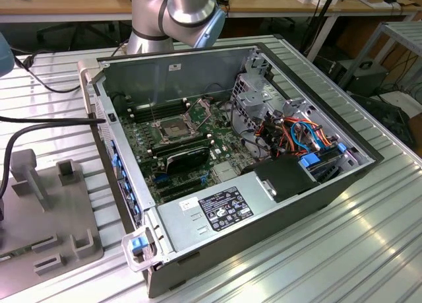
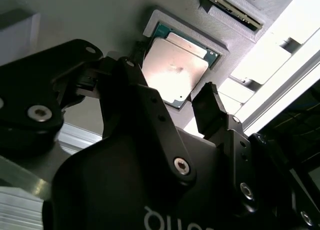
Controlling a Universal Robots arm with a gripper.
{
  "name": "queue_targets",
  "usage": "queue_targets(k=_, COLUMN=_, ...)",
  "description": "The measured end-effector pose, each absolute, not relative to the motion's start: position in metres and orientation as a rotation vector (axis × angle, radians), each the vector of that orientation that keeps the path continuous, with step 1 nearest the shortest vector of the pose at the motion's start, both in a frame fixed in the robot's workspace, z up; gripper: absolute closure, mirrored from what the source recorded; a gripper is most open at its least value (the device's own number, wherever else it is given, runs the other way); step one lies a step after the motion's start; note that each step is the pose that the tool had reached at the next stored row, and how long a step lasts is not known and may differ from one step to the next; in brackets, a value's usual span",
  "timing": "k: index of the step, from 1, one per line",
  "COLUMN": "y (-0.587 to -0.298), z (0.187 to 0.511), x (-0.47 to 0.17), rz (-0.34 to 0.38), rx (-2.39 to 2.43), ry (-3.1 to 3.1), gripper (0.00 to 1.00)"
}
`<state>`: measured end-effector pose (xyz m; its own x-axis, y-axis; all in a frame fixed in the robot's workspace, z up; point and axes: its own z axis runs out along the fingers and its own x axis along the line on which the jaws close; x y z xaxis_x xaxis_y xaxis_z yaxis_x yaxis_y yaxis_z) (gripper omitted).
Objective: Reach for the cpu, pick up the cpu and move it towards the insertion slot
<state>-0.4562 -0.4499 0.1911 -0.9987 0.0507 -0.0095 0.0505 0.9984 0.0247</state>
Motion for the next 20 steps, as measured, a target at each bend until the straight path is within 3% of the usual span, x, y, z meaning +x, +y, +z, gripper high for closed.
queue_targets(k=18, y=-0.4504, z=0.191, x=-0.4486, rz=0.057, rx=0.055, ry=3.137, gripper=0.35)
queue_targets(k=20, y=-0.4504, z=0.1909, x=-0.4486, rz=0.057, rx=0.054, ry=3.136, gripper=0.44)
